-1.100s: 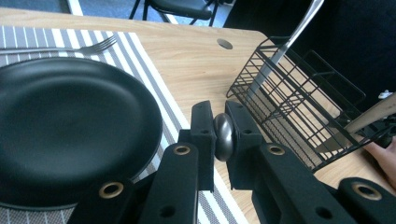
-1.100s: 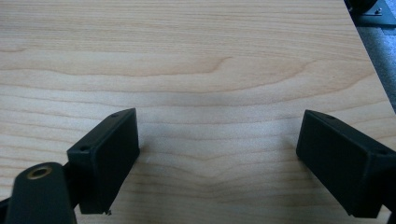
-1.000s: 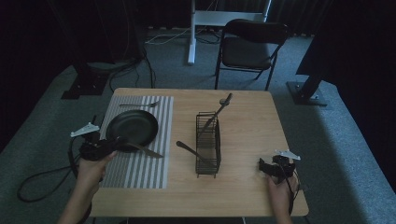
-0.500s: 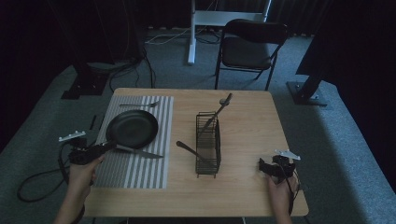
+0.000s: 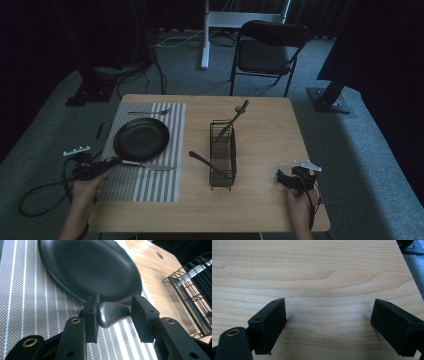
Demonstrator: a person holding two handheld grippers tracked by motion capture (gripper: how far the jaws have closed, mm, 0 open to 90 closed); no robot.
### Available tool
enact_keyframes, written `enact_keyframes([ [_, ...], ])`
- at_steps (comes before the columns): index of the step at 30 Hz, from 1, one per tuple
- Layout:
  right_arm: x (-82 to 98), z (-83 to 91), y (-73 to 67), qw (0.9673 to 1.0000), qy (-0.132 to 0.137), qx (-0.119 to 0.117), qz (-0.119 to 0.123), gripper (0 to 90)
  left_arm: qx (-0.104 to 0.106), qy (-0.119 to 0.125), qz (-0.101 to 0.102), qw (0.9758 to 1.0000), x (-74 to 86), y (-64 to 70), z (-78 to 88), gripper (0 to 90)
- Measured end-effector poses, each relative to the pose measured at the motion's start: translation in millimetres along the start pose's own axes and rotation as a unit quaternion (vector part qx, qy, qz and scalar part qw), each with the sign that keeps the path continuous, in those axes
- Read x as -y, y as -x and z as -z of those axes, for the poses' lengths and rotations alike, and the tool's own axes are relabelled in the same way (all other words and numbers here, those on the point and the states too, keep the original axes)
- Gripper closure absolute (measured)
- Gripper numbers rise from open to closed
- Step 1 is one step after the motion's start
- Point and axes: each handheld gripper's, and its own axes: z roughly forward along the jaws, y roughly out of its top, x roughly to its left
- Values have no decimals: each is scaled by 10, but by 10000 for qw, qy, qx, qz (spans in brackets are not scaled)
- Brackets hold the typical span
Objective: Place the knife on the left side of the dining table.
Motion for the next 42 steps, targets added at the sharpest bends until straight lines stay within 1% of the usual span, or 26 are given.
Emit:
enact_keyframes([
  [1,0,0,0,10000,1,0,1,122,-52,-10,16,10000,13,-27,-18,588],
  [2,0,0,0,10000,1,0,1,122,-47,-18,10,10000,19,-48,-26,576],
  [4,0,0,0,10000,1,0,0,122,-8,-41,84,10000,32,-95,-45,575],
  [6,0,0,0,10000,1,0,0,122,-36,-53,120,9999,40,-115,-57,564],
  [7,0,0,0,10000,2,0,0,122,-53,-75,191,9998,56,-154,-77,564],
  [8,0,0,0,10000,1,0,1,122,-155,-116,142,9997,72,-171,-94,547],
  [9,0,0,0,10000,1,0,0,122,-206,-135,136,9996,79,-176,-103,539],
  [10,0,0,0,10000,1,0,0,122,-206,-135,136,9996,79,-176,-103,531],
  [11,0,0,0,10000,2,0,2,122,-304,-190,138,9993,104,-195,-121,524],
  [16,0,0,0,10000,1,-1,1,122,-359,-222,196,9989,140,-223,-136,515],
  [17,0,0,0,10000,2,0,0,122,-482,-244,132,9985,151,-216,-147,510],
  [18,0,0,0,10000,2,0,0,122,-482,-244,132,9985,151,-216,-147,507],
  [19,0,0,0,10000,1,-1,1,122,-627,-296,42,9976,154,-204,-163,501],
  [25,0,0,0,10000,1,0,1,122,-628,-256,54,9977,161,-215,-175,496],
  [26,0,0,0,10000,1,0,1,122,-805,-301,-5,9963,173,-209,-202,496],
  [28,0,0,0,10000,2,0,1,122,-879,-358,-40,9955,191,-213,-239,466],
  [32,0,0,0,10000,1,-1,1,122,-900,-362,-36,9953,204,-217,-250,462],
  [33,0,0,0,10000,1,0,1,122,-1053,-364,-125,9937,205,-200,-252,462],
  [34,0,0,0,10000,0,-1,0,122,-1094,-376,-165,9931,205,-193,-253,463],
  [35,0,0,0,10000,1,-1,1,122,-1094,-376,-165,9931,205,-193,-253,462],
  [36,0,0,0,10000,1,-1,1,122,-1177,-380,-213,9921,205,-179,-255,462],
  [37,0,0,0,10000,1,-1,1,122,-1177,-380,-213,9921,205,-179,-255,462],
  [38,0,0,0,10000,2,-1,0,122,-1388,-356,-416,9888,220,-140,-238,462],
  [39,0,0,0,10000,2,-1,0,122,-1388,-356,-416,9888,220,-140,-238,462],
  [40,0,0,-1,10000,-1,-1,-6,122,-1430,-297,-452,9883,224,-123,-206,462],
  [42,0,0,-1,10000,-2,0,-7,122,-1430,-297,-452,9883,224,-123,-206,462],
])
